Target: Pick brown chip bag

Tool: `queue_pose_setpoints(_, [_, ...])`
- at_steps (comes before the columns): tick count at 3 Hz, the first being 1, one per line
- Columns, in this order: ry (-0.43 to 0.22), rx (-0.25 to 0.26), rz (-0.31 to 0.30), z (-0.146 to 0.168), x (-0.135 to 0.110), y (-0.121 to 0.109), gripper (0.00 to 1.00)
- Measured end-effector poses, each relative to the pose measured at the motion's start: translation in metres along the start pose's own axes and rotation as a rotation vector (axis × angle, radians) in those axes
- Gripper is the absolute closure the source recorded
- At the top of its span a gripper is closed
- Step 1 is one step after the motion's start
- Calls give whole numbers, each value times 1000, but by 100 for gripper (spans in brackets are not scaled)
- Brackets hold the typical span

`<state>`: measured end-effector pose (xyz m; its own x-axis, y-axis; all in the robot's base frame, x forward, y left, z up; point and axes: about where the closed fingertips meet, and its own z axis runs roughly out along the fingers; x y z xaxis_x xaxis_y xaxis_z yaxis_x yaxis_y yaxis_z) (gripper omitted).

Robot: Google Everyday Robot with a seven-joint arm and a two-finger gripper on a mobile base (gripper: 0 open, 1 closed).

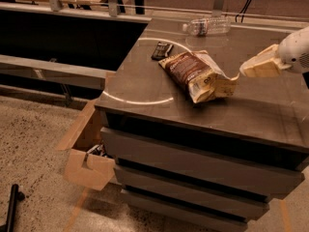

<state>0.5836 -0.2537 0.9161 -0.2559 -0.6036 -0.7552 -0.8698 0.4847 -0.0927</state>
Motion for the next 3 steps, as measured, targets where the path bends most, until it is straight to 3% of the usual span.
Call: queue_pose_setpoints(3, [20, -53, -9, 24, -14, 10, 0])
